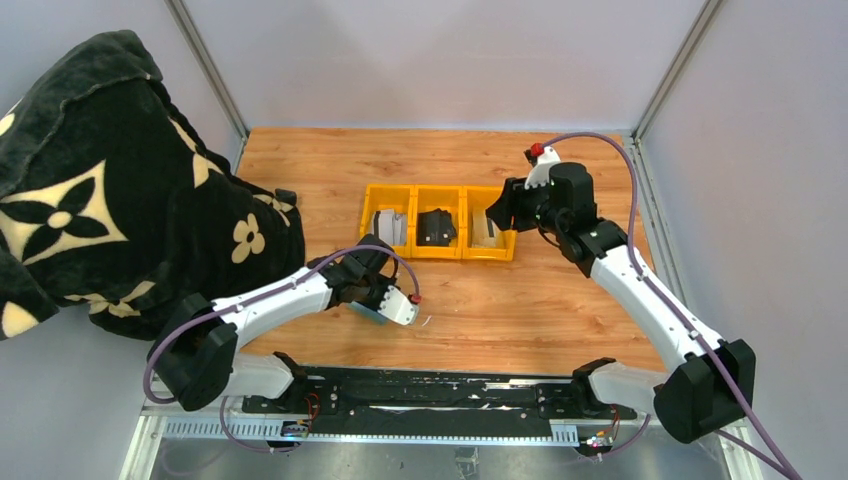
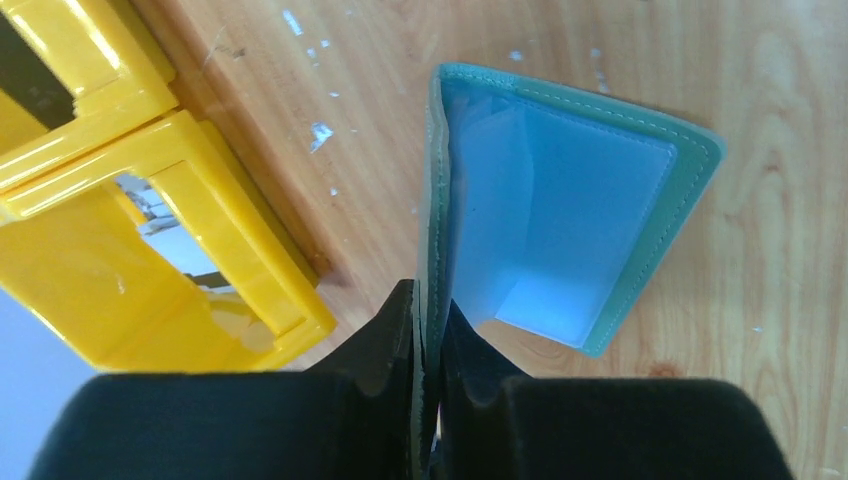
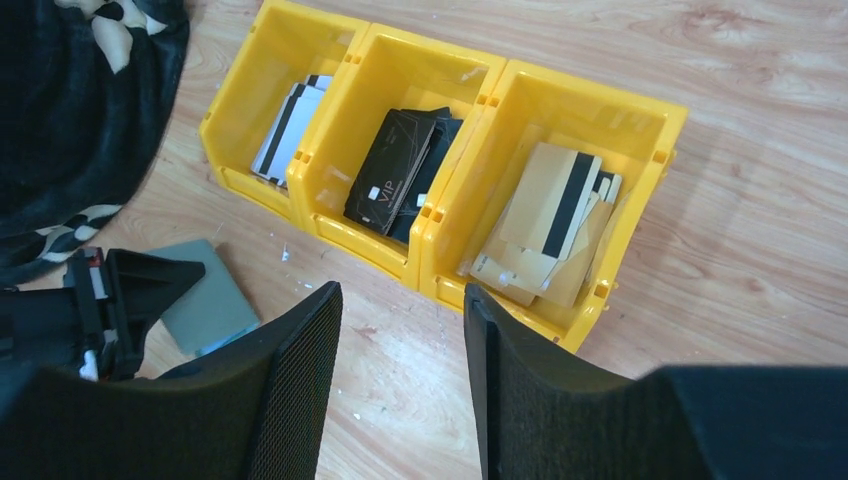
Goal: Take the credit cards out of the card holder
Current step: Place the card holder at the center of the board.
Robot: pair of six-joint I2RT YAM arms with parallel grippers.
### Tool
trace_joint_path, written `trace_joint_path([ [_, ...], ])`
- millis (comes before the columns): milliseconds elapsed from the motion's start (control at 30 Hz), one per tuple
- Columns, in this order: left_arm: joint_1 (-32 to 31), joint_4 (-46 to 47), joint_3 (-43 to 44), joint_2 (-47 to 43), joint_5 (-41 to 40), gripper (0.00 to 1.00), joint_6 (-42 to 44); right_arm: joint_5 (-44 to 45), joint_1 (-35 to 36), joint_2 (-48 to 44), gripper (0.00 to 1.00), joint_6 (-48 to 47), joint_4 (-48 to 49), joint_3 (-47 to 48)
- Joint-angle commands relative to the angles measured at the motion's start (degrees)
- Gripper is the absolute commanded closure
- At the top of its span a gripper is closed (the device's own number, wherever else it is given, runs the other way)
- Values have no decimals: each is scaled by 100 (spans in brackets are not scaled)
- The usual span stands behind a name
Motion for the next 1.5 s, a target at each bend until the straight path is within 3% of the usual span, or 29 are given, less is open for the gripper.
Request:
trace_joint_path([
  [0, -67, 537, 377, 307, -480, 88, -446, -56, -53, -216, 49, 265, 165, -277],
  [200, -81, 818, 905, 831, -820, 89, -1059, -53, -53, -279, 49, 341, 85, -362],
  [367, -126, 205, 796, 620, -200, 59, -1430, 82, -53, -395, 48, 316, 38, -485],
  [467, -128, -46, 623, 406, 257, 51, -1573, 89, -53, -384, 48, 330, 35, -528],
  [833, -128, -581, 486, 411, 796, 50, -1762, 192, -57, -480, 48, 436, -20, -666],
  [867, -128, -719, 583, 413, 879, 45, -1861, 255, -61, -536, 48, 421, -33, -704],
  [900, -124, -878, 678, 426, 948, 33, -1950, 340, -66, -593, 47, 402, -30, -748],
  [933, -90, -1021, 796, 412, 1022, 9, -2012, 458, -74, -661, 45, 378, -34, -809],
  [1000, 146, -1259, 1021, 321, 1337, 0, -2186, 711, -88, -792, 42, 313, -35, -937],
  [1167, 1185, -1703, 1852, -203, 2368, 0, -2938, 1649, -121, -1157, 26, 204, -3, -1327],
  [1300, 2329, -1793, 2363, -546, 3078, 0, -3467, 2770, -235, -1499, 23, 297, 138, -1782],
  [1400, 3014, -1559, 2326, -684, 3187, 0, -3780, 3673, -309, -1791, 22, 381, 300, -2170],
  [1467, 3405, -884, 2002, -775, 3009, 0, -4243, 4483, -331, -2054, 20, 368, 549, -2491],
])
